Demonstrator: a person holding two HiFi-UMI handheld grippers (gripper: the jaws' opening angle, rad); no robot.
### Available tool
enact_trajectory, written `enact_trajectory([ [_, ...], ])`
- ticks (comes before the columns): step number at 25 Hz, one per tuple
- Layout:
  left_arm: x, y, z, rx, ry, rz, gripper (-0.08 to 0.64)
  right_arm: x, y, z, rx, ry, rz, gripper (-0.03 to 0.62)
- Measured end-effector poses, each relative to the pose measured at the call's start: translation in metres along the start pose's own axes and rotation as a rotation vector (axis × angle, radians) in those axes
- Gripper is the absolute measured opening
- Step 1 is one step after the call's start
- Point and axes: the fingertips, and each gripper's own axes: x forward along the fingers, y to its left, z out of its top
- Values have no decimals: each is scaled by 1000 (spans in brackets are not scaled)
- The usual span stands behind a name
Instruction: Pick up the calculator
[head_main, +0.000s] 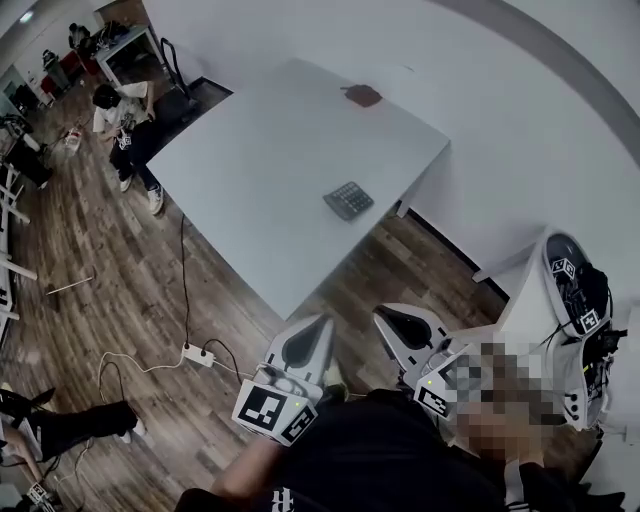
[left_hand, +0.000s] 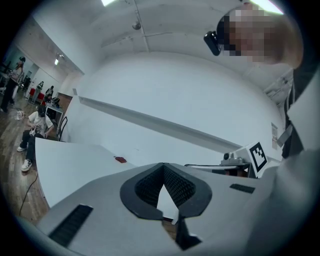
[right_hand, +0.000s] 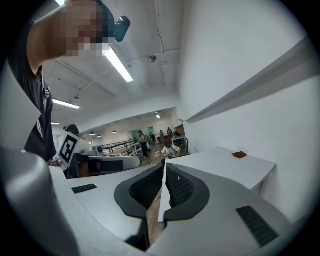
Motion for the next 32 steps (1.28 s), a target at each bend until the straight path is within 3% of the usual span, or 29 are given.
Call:
enact_trajectory([
  [8,22,42,5,-17,-2,-20,8,55,-32,-12,-100,58,-99,17],
  [15,49,64,-5,-18,31,-22,8,98,-92,-59,-188,159,-183,17],
  [19,71,82,-12,-25,64,-1,8,132,-133,-91,-303,234,-228,20],
  [23,93,99,-22,-36,101,25,8,172,-174,-131,-423,331,-274,97],
  [32,133,153,-44,-95,170,113,6,256,-234,-219,-700,470,-325,147],
])
